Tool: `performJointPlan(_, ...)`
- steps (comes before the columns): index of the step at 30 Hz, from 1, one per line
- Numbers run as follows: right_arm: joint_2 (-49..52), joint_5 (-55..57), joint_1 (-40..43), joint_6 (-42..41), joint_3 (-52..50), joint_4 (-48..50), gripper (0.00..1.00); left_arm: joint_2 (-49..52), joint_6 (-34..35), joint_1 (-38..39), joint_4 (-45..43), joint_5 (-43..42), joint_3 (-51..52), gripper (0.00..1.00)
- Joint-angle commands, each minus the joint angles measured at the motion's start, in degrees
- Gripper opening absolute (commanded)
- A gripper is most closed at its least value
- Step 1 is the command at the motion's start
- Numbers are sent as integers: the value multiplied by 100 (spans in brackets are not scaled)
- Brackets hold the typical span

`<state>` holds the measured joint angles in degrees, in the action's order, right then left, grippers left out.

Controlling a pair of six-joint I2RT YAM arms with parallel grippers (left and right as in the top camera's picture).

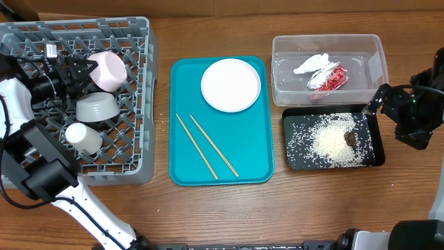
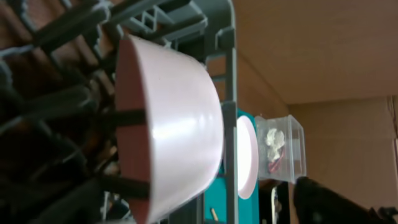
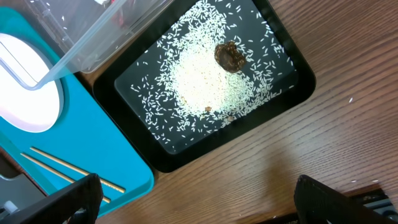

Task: Sort waste into correct bins and load items into the dishwasher
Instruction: 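Carry the pink bowl left and set it upright in the dish rack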

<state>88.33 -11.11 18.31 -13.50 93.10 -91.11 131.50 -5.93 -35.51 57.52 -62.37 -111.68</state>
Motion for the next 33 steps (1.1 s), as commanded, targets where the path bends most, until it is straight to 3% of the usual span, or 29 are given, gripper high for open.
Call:
performJointPlan(1,-160,57,9,-17,76,-26,100,-682,-35,11,120,649,9,100)
performJointPlan(10,-160,122,9,0,76,-138,100,-2000,540,271,490,2343,9,100)
performJointPlan(13,-160,122,9,2,76,-116,100,-2524,1285,632,831,3626,9,100)
performJointPlan(21,-157,125,9,4,76,-122,100,-2999,2634,1456,2203,5053,9,100)
performJointPlan(33,-160,125,9,4,76,-186,100,-3893,2918,2306,3930,5993,92,100)
